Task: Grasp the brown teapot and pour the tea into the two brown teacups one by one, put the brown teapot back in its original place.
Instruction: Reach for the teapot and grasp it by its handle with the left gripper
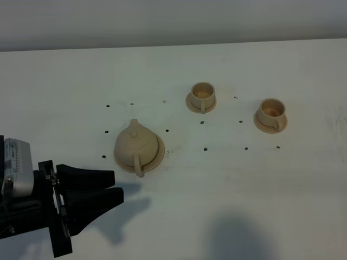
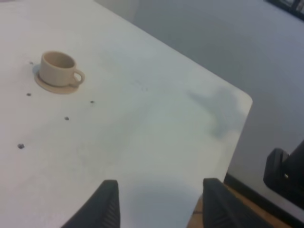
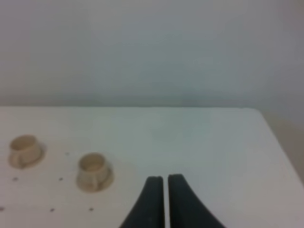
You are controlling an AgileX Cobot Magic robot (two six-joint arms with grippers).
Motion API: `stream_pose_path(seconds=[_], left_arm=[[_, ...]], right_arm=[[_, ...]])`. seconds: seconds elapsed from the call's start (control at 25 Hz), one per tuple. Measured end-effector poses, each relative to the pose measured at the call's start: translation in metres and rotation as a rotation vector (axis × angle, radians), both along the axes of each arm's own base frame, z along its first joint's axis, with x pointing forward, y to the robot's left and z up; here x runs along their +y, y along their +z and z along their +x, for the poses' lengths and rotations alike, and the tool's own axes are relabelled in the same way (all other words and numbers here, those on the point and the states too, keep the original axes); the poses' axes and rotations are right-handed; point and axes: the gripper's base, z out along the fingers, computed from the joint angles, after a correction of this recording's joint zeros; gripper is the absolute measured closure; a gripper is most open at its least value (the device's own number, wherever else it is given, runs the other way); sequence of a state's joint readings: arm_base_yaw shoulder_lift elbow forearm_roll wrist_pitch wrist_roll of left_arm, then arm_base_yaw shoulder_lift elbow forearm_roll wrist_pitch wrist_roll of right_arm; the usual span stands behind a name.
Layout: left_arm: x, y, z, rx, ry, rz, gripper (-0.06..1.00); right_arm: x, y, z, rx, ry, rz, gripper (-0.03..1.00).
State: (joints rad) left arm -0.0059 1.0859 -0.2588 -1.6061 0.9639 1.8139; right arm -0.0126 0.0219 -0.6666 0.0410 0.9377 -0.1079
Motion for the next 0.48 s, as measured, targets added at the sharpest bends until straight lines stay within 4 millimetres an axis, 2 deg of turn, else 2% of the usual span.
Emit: stream_pose_path(seconds=[0.16, 0.48], left_arm=[[0.000, 0.001, 0.001, 0.000, 0.010, -0.011, 0.49], [0.000, 0.001, 0.001, 0.000, 0.010, -0.011, 0.48]], right_arm=[[-0.001, -0.025, 0.005, 0.106, -0.012, 0.015, 0.97], [0.001, -0.048, 0.014, 0.202, 0.000, 0.034, 0.97]])
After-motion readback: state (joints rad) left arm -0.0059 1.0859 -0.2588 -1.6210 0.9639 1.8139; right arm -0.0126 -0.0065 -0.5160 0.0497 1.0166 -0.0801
